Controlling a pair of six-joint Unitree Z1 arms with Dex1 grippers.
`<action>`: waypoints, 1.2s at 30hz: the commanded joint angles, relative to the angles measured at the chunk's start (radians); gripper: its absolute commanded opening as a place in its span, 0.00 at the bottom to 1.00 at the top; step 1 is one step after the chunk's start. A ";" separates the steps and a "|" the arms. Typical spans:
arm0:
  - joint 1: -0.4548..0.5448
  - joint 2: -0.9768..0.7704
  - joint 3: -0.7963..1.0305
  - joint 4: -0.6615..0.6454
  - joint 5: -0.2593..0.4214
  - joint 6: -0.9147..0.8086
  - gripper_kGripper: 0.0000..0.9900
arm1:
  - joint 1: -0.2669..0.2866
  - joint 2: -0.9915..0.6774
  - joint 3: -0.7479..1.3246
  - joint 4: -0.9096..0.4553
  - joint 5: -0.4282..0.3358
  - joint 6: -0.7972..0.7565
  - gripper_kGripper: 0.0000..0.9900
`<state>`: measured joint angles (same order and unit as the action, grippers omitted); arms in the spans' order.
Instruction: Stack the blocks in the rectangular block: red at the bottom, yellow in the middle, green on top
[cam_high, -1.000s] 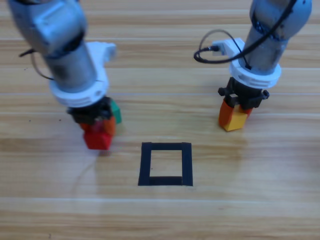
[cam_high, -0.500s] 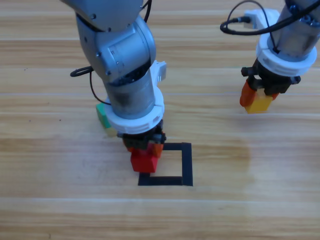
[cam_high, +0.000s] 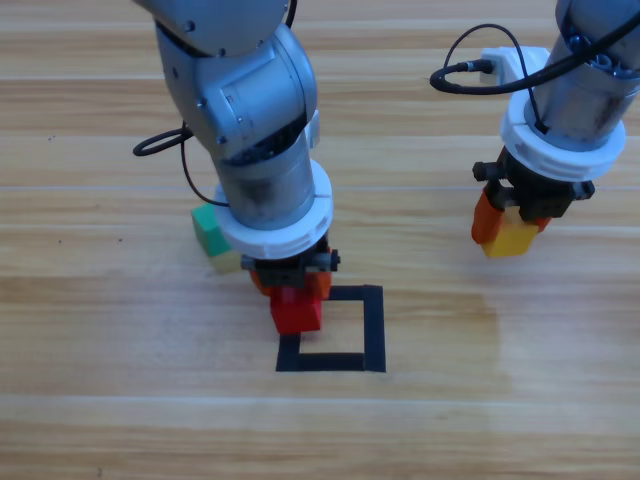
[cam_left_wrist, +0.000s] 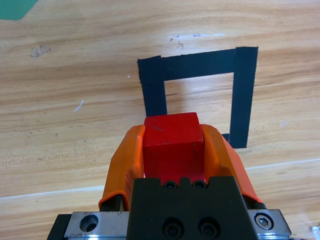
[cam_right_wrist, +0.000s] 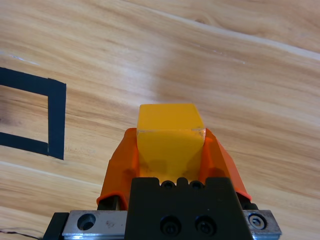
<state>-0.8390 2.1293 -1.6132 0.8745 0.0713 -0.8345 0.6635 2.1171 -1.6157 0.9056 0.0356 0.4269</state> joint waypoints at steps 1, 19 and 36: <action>-0.046 0.063 -0.024 -0.015 0.012 -0.028 0.00 | 0.027 -0.097 0.054 -0.010 -0.008 0.004 0.21; -0.071 0.167 -0.143 0.046 0.054 0.046 0.00 | 0.027 -0.092 0.053 -0.010 -0.017 0.016 0.21; -0.075 0.193 -0.197 0.113 0.064 0.020 0.00 | 0.027 -0.086 0.056 -0.016 -0.017 0.015 0.21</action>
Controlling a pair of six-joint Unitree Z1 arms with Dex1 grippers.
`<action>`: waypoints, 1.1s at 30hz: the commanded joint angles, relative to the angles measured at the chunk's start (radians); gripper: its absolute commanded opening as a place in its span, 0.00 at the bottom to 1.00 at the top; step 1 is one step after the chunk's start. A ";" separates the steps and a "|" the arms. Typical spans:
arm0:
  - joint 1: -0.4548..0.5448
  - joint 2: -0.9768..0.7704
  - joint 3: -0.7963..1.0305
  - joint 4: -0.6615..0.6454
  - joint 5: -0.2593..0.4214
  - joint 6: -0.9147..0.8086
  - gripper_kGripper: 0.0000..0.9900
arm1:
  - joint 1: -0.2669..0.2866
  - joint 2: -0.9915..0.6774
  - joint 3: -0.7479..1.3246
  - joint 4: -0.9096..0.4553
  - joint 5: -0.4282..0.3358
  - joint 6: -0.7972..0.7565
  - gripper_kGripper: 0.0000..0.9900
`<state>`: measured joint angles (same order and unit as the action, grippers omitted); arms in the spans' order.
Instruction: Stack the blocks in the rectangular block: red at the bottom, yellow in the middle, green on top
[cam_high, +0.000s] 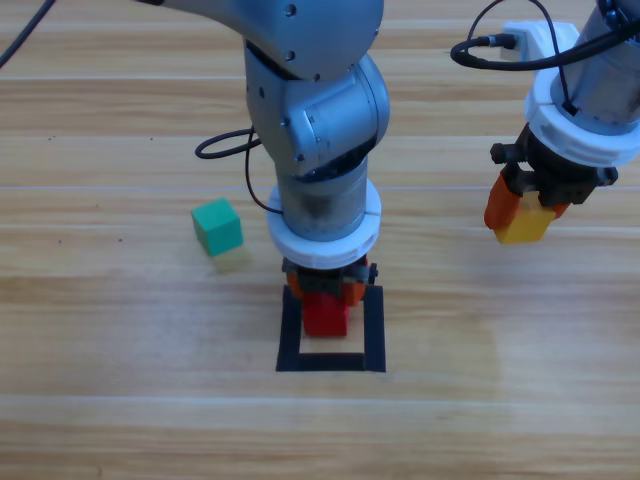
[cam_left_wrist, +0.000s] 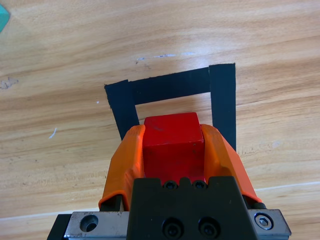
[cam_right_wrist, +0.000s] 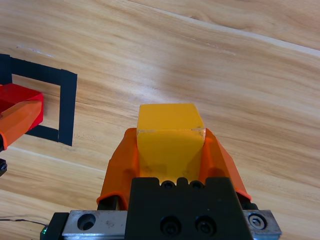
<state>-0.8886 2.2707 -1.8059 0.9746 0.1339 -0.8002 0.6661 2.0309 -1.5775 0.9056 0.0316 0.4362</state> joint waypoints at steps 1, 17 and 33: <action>-0.026 0.052 -0.003 0.012 -0.002 -0.021 0.00 | 0.024 0.000 0.017 -0.016 -0.013 0.006 0.21; -0.052 0.063 -0.010 0.012 0.010 -0.065 0.00 | 0.024 0.005 0.019 -0.019 -0.013 0.006 0.21; -0.050 0.061 -0.012 0.016 0.018 -0.053 0.00 | 0.024 0.011 0.017 -0.022 -0.013 0.006 0.21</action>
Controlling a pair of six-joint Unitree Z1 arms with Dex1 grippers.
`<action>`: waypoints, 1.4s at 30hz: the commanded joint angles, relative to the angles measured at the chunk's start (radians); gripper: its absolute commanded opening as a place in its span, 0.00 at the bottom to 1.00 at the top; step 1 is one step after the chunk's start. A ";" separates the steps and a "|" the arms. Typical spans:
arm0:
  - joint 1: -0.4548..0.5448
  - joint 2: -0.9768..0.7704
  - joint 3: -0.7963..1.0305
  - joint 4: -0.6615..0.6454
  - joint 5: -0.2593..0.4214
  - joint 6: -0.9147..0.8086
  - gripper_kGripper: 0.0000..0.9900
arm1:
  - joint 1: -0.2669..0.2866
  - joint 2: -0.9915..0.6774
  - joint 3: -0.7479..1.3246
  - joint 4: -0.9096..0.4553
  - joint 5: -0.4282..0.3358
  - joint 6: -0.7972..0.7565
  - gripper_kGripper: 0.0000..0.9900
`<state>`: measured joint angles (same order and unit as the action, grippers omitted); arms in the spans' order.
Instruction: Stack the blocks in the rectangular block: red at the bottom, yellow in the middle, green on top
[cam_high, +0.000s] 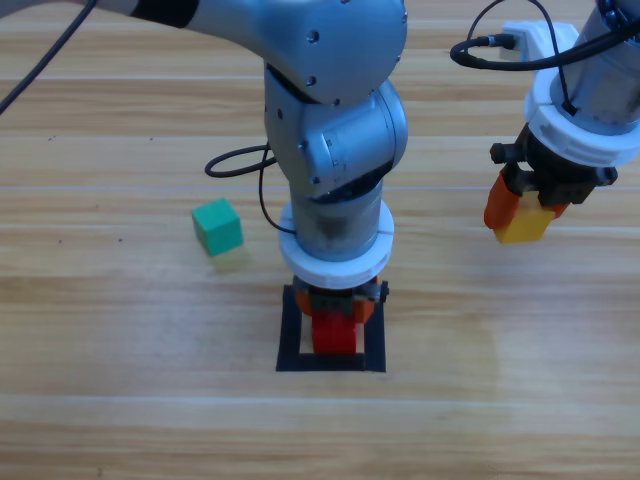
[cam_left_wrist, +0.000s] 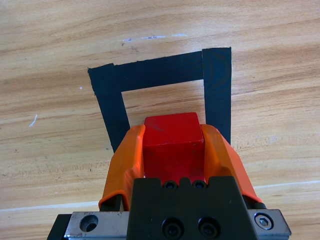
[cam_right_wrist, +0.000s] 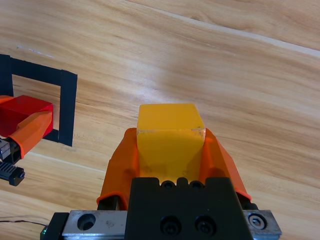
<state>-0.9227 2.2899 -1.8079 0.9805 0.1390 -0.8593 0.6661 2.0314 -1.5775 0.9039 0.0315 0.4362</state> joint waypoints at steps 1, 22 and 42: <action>-0.016 0.042 -0.010 0.010 0.013 0.008 0.00 | 0.024 0.010 0.017 -0.020 -0.013 0.006 0.21; -0.010 0.051 -0.025 0.004 0.010 0.008 1.00 | 0.023 0.015 0.019 -0.031 -0.013 0.002 0.21; 0.133 -0.434 0.088 0.000 0.057 0.126 1.00 | 0.070 -0.048 0.067 0.004 -0.051 0.095 0.21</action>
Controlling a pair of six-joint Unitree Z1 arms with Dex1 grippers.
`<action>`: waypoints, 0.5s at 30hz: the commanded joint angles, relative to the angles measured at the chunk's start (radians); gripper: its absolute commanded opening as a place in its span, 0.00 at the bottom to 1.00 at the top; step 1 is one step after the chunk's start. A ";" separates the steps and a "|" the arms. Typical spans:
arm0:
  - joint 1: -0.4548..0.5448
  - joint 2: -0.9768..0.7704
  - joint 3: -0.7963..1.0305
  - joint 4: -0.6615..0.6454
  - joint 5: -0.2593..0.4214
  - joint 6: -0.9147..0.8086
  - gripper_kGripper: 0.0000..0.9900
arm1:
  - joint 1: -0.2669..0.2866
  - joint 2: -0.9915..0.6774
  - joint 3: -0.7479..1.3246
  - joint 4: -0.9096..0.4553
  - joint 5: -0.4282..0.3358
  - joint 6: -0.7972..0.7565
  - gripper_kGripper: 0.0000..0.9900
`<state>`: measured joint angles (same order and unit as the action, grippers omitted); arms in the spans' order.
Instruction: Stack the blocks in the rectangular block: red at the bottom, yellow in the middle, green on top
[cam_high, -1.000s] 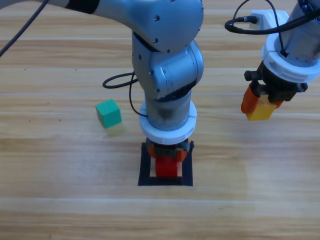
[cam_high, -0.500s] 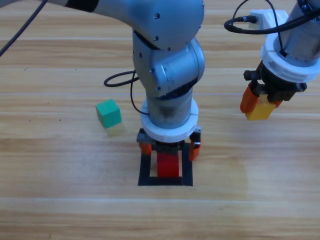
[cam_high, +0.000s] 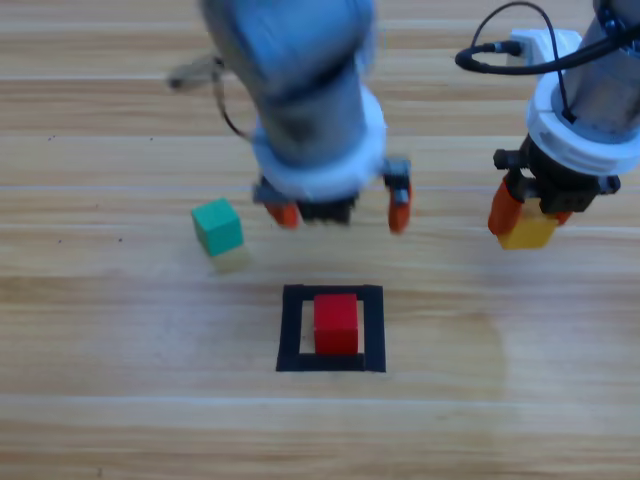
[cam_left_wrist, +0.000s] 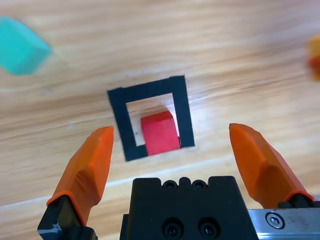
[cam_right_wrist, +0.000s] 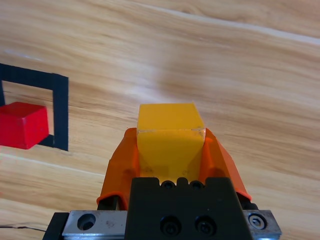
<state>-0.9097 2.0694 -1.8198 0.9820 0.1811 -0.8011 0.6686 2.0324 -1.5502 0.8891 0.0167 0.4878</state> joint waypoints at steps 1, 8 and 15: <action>0.146 -0.239 0.125 -0.002 0.015 0.092 1.00 | 0.082 -0.052 0.044 0.027 -0.037 0.058 0.21; 0.376 -0.356 0.376 -0.184 -0.107 0.447 1.00 | 0.218 -0.029 0.027 0.028 -0.018 0.207 0.21; 0.555 -0.359 0.386 -0.223 -0.285 0.734 1.00 | 0.319 0.107 -0.188 0.142 -0.009 0.296 0.21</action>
<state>-0.5000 1.7199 -1.4549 0.7745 -0.0186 -0.1610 0.8777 2.0410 -1.6085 0.9421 -0.0077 0.7483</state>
